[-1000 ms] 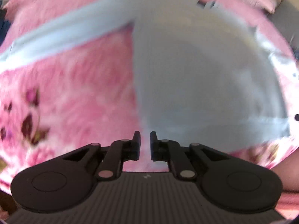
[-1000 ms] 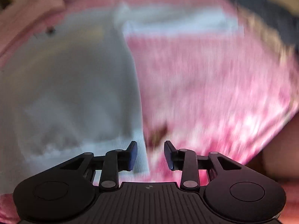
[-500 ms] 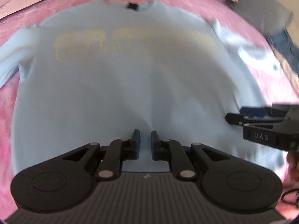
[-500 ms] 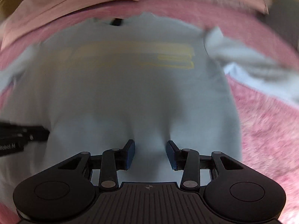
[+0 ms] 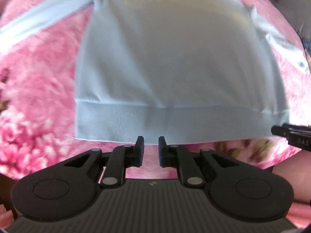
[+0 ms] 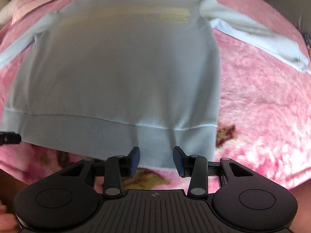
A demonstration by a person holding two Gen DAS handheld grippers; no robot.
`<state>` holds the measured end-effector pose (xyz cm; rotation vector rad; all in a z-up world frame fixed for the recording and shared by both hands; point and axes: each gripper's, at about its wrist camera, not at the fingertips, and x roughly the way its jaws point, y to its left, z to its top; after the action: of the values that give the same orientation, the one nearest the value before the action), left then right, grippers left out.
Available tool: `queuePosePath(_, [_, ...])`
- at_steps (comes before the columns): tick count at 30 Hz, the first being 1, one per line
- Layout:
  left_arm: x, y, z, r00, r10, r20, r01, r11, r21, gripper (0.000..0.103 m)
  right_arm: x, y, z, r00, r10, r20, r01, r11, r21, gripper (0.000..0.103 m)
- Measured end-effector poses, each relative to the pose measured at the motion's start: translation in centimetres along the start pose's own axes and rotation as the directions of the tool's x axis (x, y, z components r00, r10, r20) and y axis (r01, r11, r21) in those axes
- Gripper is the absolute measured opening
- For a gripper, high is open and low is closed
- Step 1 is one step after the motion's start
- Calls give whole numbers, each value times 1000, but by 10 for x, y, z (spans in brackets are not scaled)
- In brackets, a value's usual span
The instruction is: Fold clothes
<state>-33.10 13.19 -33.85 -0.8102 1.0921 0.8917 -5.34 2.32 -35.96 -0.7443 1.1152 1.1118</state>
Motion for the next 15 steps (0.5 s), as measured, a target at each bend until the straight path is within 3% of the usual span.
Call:
queuePosePath(4, [-57,-28,2,998,34,52,-30,997,-76,18,-50,-22,9,999,38,19,-38,999,14,42])
queuePosePath(6, [-84,-51,2,996,42,82,-34,995,-98,27,-75,-29,9,999,42,17,-42,999,-5,61])
queuePosePath(7, [-97,-62,0,994,47,101,-36,994,-106,29,-87,-33,9,999,44,18,-44,999,-17,65])
queuePosePath(15, [-188,-123,-34,971,83,225,-53,989,-136,33,-184,-38,-6,989,103,106,-92,990,-105,65])
